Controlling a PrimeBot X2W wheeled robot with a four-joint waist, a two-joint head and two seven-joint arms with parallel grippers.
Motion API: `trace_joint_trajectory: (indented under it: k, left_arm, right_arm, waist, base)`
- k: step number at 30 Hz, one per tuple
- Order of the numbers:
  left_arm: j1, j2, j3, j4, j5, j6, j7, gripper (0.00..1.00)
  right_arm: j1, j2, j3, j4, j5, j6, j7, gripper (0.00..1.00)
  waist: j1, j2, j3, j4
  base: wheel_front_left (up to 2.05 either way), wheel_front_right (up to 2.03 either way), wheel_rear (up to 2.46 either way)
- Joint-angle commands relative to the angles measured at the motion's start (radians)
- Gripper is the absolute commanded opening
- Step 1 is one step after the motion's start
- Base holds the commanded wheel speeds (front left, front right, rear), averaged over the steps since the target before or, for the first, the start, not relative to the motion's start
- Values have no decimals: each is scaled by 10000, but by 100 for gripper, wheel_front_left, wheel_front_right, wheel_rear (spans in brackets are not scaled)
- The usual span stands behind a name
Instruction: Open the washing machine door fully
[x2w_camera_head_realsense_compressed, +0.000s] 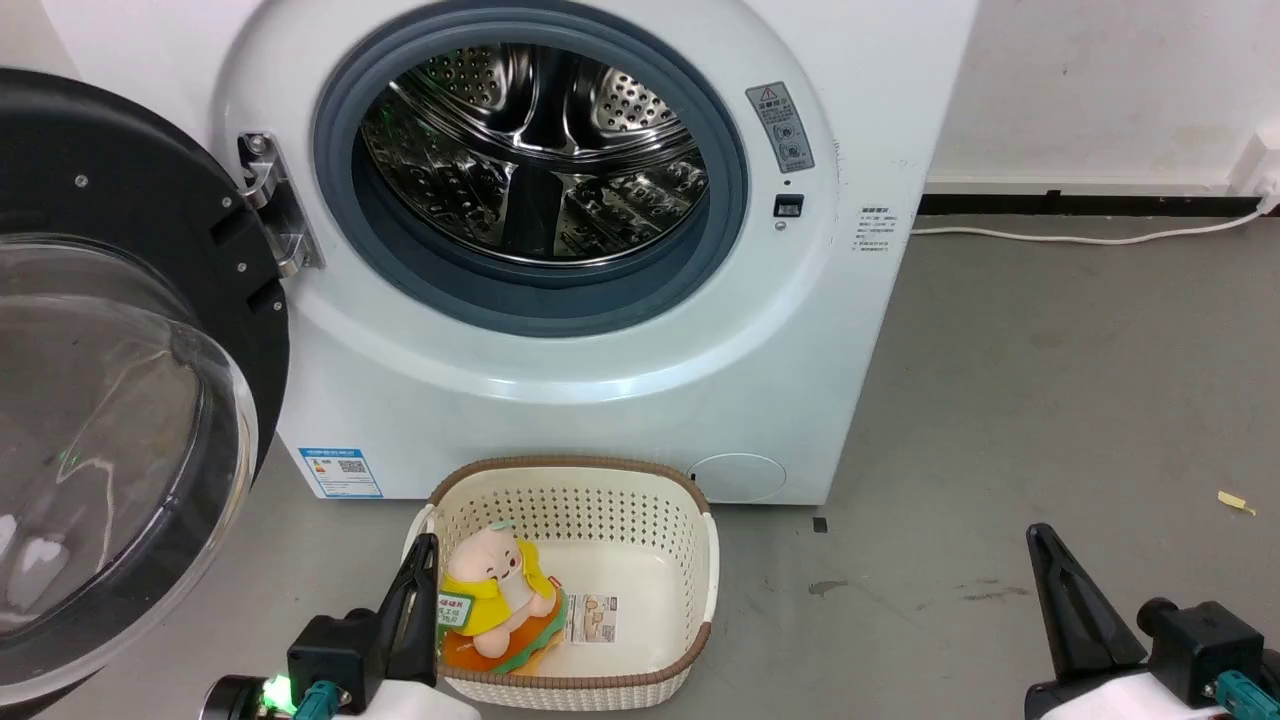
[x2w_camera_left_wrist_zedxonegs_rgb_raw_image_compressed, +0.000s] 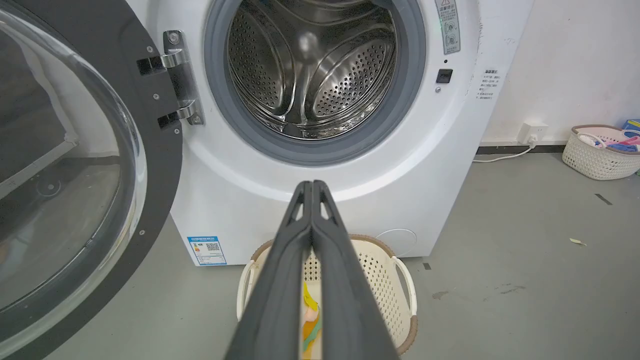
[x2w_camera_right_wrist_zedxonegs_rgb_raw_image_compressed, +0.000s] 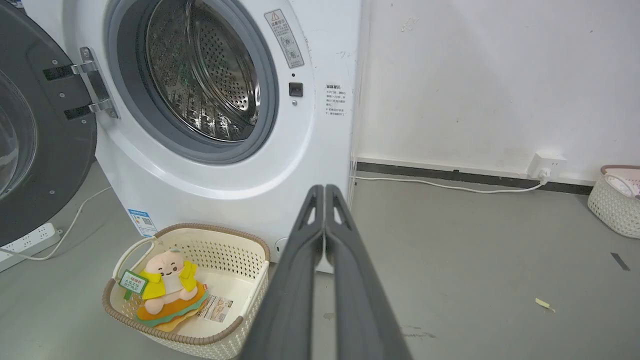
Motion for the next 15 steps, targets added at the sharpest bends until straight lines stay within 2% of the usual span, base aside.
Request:
trace_joint_trajectory:
  k: [1,15]
  left_arm:
    - [-125,5,52,-52,85,-30,46,0]
    - [-234,-6,214,-109,204,-36,332,0]
  right_arm:
    - [-162,10,33,31,-78,4,45,0]
    - [-317,13,182,46,-178,5,333,0]
  waist:
    - [0,-1,0,-3]
    - [0,-1,-4,-116]
  base:
    - [0,0,0]
    - [0,0,0]
